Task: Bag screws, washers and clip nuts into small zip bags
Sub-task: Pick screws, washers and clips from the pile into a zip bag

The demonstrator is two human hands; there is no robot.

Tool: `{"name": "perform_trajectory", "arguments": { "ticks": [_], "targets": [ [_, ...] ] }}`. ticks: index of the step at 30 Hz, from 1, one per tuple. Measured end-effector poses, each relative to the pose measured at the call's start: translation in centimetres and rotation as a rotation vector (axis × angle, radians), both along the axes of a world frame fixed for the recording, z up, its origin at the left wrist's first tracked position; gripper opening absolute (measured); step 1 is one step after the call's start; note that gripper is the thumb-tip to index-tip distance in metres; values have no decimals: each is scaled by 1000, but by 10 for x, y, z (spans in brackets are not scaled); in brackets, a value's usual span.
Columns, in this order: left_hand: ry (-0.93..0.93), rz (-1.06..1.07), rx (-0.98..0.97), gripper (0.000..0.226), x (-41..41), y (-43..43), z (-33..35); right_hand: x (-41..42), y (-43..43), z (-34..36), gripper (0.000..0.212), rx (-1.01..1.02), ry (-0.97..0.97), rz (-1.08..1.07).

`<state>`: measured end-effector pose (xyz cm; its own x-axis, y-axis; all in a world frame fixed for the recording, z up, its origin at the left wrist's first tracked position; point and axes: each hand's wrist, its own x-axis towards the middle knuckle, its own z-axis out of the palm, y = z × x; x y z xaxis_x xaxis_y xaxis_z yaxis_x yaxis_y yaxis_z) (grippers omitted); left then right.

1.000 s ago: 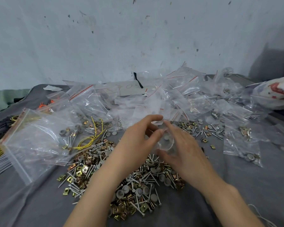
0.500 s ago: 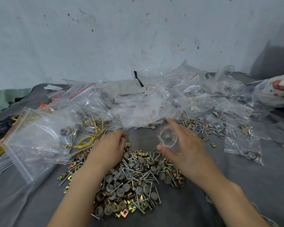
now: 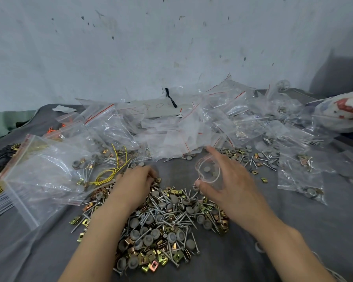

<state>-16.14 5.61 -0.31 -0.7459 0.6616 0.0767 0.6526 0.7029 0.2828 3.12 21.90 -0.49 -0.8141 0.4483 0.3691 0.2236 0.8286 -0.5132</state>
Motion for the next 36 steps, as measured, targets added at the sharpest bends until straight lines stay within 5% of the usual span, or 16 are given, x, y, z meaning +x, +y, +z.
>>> {"name": "perform_trajectory", "arguments": {
  "ticks": [11, 17, 22, 26, 30, 36],
  "targets": [
    [-35, -7, 48, 8, 3, -2, 5, 3, 2, 6, 78, -168, 151, 26],
    [-153, -29, 463, 5, 15, 2, 22, 7, 4, 31, 70, -651, 505, 26],
    [-235, -56, 753, 7, 29, 6, 44, 7, 3, 35, 68, -808, 570, 18],
    [-266, -112, 850, 11, 42, 7, 59, 7, 2, 36, 84, -830, 602, 21],
    [-309, -157, 907, 12, 56, 8, 74, 7, 0, 35, 64, -798, 575, 31],
    [-319, -272, 985, 10, 78, 10, 93, 5, -13, 29, 76, -450, 414, 50]
  ]
}}
